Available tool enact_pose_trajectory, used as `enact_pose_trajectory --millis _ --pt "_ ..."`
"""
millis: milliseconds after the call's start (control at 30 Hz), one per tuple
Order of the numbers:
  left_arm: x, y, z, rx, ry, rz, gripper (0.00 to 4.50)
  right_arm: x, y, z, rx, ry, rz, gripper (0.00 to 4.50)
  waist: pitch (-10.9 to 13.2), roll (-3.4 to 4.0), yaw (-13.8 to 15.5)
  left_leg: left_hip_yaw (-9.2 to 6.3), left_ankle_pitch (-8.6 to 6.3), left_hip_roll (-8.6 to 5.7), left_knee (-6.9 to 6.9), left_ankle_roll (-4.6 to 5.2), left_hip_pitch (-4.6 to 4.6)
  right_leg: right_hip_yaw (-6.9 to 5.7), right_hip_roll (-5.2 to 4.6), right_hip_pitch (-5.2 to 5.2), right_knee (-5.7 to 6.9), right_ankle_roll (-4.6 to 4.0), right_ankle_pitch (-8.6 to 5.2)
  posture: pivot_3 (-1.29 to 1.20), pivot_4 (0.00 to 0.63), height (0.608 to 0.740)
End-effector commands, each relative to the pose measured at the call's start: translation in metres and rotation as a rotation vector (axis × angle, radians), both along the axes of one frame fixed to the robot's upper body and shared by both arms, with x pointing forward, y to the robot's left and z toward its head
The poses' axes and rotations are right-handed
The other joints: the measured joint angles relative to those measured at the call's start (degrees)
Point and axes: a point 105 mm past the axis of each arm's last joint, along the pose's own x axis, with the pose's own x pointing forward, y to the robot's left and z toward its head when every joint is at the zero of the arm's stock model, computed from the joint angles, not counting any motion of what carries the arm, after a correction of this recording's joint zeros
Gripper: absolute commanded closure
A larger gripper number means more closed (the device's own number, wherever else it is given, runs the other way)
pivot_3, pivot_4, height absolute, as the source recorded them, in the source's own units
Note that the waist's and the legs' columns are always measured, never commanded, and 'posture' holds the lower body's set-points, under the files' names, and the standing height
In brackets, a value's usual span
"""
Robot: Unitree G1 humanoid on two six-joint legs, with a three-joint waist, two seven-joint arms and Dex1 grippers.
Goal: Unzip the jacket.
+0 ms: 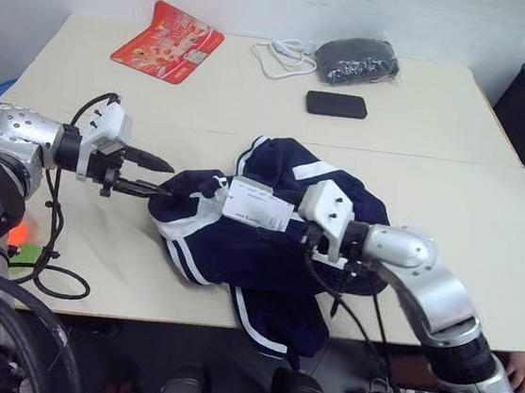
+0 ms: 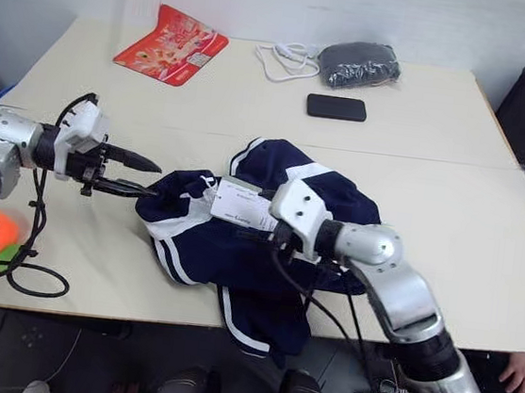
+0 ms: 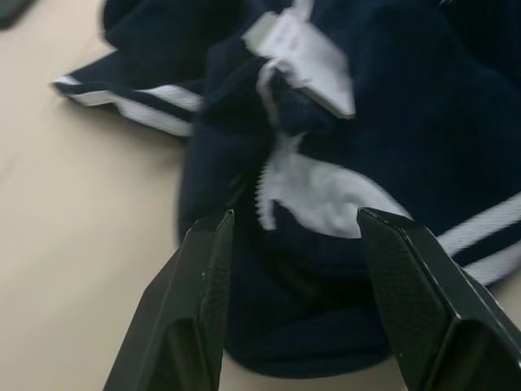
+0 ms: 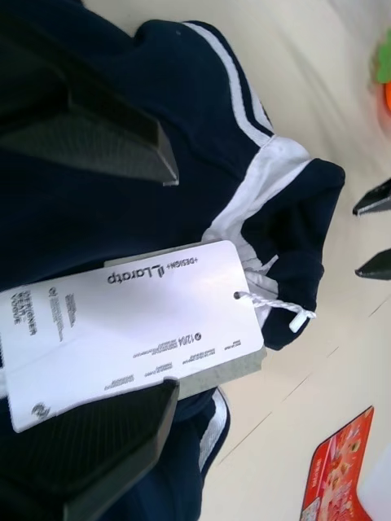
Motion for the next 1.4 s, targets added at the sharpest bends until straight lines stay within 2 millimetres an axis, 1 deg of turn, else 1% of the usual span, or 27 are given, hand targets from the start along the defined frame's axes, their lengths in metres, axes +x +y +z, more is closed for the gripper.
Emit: enact_pose_trajectory --millis 33,200,267,333,433,533,600,633,700,733,800,833,867,933,967,1000,1033,1067,1100,1133,1167,1200,1233,1267,1300,1333,1400 --pt "-0.014 0.0 0.01 -0.009 0.057 -0.083 1.96 -0.009 0.018 0.005 0.013 -0.057 -0.003 0.02 0.0 0.0 -0.2 0.0 0.0 0.0 0.01 0.0 0.0 0.0 -0.01 -0.02 0.05 0.0 0.0 0.0 0.15 0.74" --pt "-0.013 -0.009 0.015 0.029 0.056 -0.133 1.96 0.003 0.032 0.001 0.061 -0.075 -0.096 0.02 0.0 0.0 -0.3 0.0 0.0 -0.04 0.0 0.0 0.0 -0.01 -0.1 -0.12 0.24 0.0 0.0 0.0 0.15 0.74" --pt "-0.013 -0.012 0.014 0.049 0.022 -0.165 1.96 0.007 0.037 -0.003 0.066 -0.078 -0.117 0.02 0.0 0.0 -0.3 0.0 0.0 -0.05 0.0 0.0 0.01 -0.01 -0.11 -0.13 0.27 0.0 0.0 0.0 0.15 0.74" --pt "-0.012 -0.013 0.009 0.087 -0.034 -0.176 1.96 0.009 0.04 -0.01 0.04 -0.102 -0.131 0.02 0.0 0.0 -0.3 0.0 0.0 -0.05 0.01 0.0 0.01 -0.01 -0.12 -0.13 0.27 0.0 0.0 0.0 0.15 0.74" --pt "-0.003 -0.012 -0.001 0.129 -0.144 -0.127 1.96 0.013 0.04 -0.018 -0.004 -0.148 -0.153 0.02 0.0 0.0 -0.7 0.02 0.0 -0.05 -0.01 0.0 0.02 -0.02 -0.15 -0.15 0.28 0.0 0.0 0.0 0.15 0.74" --pt "0.021 -0.013 0.002 0.063 -0.26 0.072 1.96 0.016 0.037 -0.02 -0.007 -0.163 -0.18 0.02 0.0 0.0 -1.0 -0.01 0.0 -0.05 -0.03 0.0 0.03 -0.03 -0.15 -0.16 0.31 0.0 0.0 0.0 0.15 0.74" --pt "0.038 -0.015 0.01 -0.009 -0.348 0.215 1.96 0.018 0.032 -0.021 -0.008 -0.169 -0.201 0.02 0.0 -0.01 -1.0 -0.12 0.0 -0.06 0.0 0.0 0.02 -0.03 -0.17 -0.15 0.39 0.0 0.0 0.0 0.15 0.74" --pt "0.044 -0.017 0.017 -0.06 -0.366 0.266 1.96 0.019 0.028 -0.021 -0.011 -0.172 -0.21 0.02 0.0 -0.01 -1.0 -0.17 0.0 -0.08 0.0 0.0 0.02 -0.03 -0.2 -0.15 0.43 0.0 0.0 0.0 0.15 0.74" --pt "0.052 -0.017 0.024 -0.116 -0.36 0.336 1.96 0.02 0.02 -0.021 -0.025 -0.186 -0.215 0.02 0.0 -0.02 -1.1 -0.26 0.0 -0.13 0.0 0.0 0.02 -0.04 -0.23 -0.14 0.48 0.01 0.0 0.0 0.15 0.74" --pt "0.058 -0.01 0.03 -0.125 -0.372 0.416 1.96 0.02 0.016 -0.021 -0.033 -0.195 -0.214 0.02 0.0 -0.02 -1.1 -0.24 0.0 -0.15 0.0 0.0 0.02 -0.05 -0.25 -0.14 0.48 0.01 0.0 0.0 0.15 0.74" --pt "0.069 0.012 0.042 -0.153 -0.391 0.616 1.96 0.021 0.01 -0.019 -0.041 -0.21 -0.216 0.02 0.0 -0.03 -1.1 -0.18 0.0 -0.17 -0.01 0.01 0.02 -0.07 -0.26 -0.15 0.48 0.01 0.0 0.0 0.15 0.74" --pt "0.072 0.019 0.046 -0.165 -0.397 0.679 1.96 0.022 0.009 -0.019 -0.04 -0.212 -0.217 0.02 0.0 -0.03 -1.1 -0.18 0.0 -0.17 -0.01 0.01 0.02 -0.07 -0.26 -0.15 0.48 0.01 0.0 0.0 0.15 0.74" --pt "0.077 0.026 0.052 -0.231 -0.36 0.776 1.96 0.022 0.008 -0.017 -0.036 -0.217 -0.218 0.02 0.0 -0.03 -1.1 -0.22 0.0 -0.16 -0.02 0.01 0.02 -0.06 -0.26 -0.15 0.48 0.01 0.0 0.0 0.15 0.74" --pt "0.085 0.039 0.065 -0.483 -0.168 1.002 1.96 0.022 0.009 -0.014 -0.025 -0.231 -0.216 0.02 0.0 -0.03 -1.1 -0.24 0.0 -0.16 -0.04 0.0 0.03 -0.07 -0.26 -0.16 0.48 0.01 0.0 0.0 0.15 0.74" --pt "0.087 0.04 0.07 -0.634 -0.034 1.077 1.96 0.022 0.01 -0.013 -0.02 -0.235 -0.212 0.02 0.0 -0.05 -1.2 -0.24 0.0 -0.16 -0.04 0.01 0.03 -0.07 -0.26 -0.16 0.49 0.01 0.0 0.0 0.15 0.74" --pt "0.087 0.039 0.073 -0.723 0.059 1.107 1.96 0.022 0.012 -0.013 -0.017 -0.236 -0.209 0.02 0.0 -0.06 -1.2 -0.28 0.0 -0.16 -0.03 0.01 0.02 -0.06 -0.26 -0.16 0.49 0.01 0.0 0.0 0.15 0.74" --pt "0.084 0.034 0.078 -0.823 0.171 1.086 1.96 0.021 0.013 -0.015 -0.015 -0.232 -0.205 0.02 0.0 -0.05 -1.2 -0.34 0.0 -0.16 -0.04 0.01 0.02 -0.05 -0.26 -0.15 0.48 0.01 0.0 0.0 0.15 0.74" --pt "0.08 0.025 0.083 -0.894 0.266 1.024 1.96 0.021 0.015 -0.017 -0.016 -0.228 -0.202 0.02 0.0 -0.05 -1.3 -0.42 -0.01 -0.18 -0.07 0.01 0.03 -0.04 -0.28 -0.16 0.48 0.01 0.0 0.0 0.15 0.74" --pt "0.075 0.015 0.091 -0.918 0.304 0.914 1.96 0.022 0.016 -0.019 -0.019 -0.227 -0.199 0.02 0.0 -0.05 -1.3 -0.46 -0.01 -0.19 -0.08 0.01 0.04 -0.04 -0.28 -0.16 0.48 0.01 0.0 0.0 0.15 0.74" --pt "0.066 0.002 0.098 -0.921 0.342 0.768 1.96 0.022 0.017 -0.02 -0.021 -0.227 -0.197 0.02 0.0 -0.05 -1.4 -0.44 -0.01 -0.2 -0.1 0.01 0.05 -0.04 -0.28 -0.16 0.48 0.01 0.0 0.0 0.15 0.74" --pt "0.052 -0.012 0.104 -0.887 0.385 0.58 1.96 0.022 0.018 -0.022 -0.022 -0.226 -0.196 0.02 0.0 -0.05 -1.3 -0.17 -0.01 -0.22 -0.12 0.01 0.06 -0.06 -0.27 -0.16 0.48 0.01 0.0 0.0 0.15 0.74" --pt "0.037 -0.018 0.106 -0.836 0.369 0.398 1.96 0.022 0.019 -0.023 -0.021 -0.226 -0.195 0.02 0.0 -0.05 -1.2 -0.11 -0.01 -0.22 -0.12 0.01 0.06 -0.07 -0.27 -0.17 0.48 0.01 0.0 0.0 0.15 0.74" --pt "0.022 -0.02 0.104 -0.779 0.356 0.25 1.96 0.022 0.02 -0.023 -0.02 -0.225 -0.191 0.02 0.0 -0.05 -1.3 -0.03 -0.01 -0.23 -0.12 0.01 0.06 -0.09 -0.27 -0.17 0.48 0.0 0.0 0.0 0.15 0.74" --pt "0.008 -0.018 0.096 -0.719 0.384 0.154 1.96 0.022 0.022 -0.024 -0.02 -0.226 -0.183 0.02 0.0 -0.05 -1.3 0.11 -0.01 -0.23 -0.13 0.01 0.06 -0.11 -0.27 -0.23 0.47 0.0 0.0 0.0 0.15 0.74" --pt "-0.001 -0.013 0.089 -0.672 0.416 0.114 1.96 0.021 0.024 -0.024 -0.021 -0.23 -0.172 0.02 0.0 -0.05 -1.4 0.22 -0.01 -0.21 -0.15 0.01 0.06 -0.11 -0.27 -0.28 0.44 -0.01 -0.01 0.0 0.15 0.74" --pt "-0.007 -0.003 0.082 -0.633 0.408 0.109 1.96 0.02 0.027 -0.025 -0.028 -0.238 -0.155 0.02 0.0 -0.05 -1.5 0.33 0.0 -0.2 -0.22 0.01 0.1 -0.1 -0.27 -0.31 0.39 -0.01 -0.01 0.0 0.15 0.74" --pt "-0.012 0.011 0.07 -0.544 0.385 0.14 1.96 0.016 0.033 -0.027 -0.043 -0.256 -0.124 0.02 0.0 -0.05 -2.3 0.54 0.01 -0.12 -0.38 -0.01 0.29 -0.1 -0.27 -0.37 0.38 -0.03 -0.02 0.0 0.15 0.74"
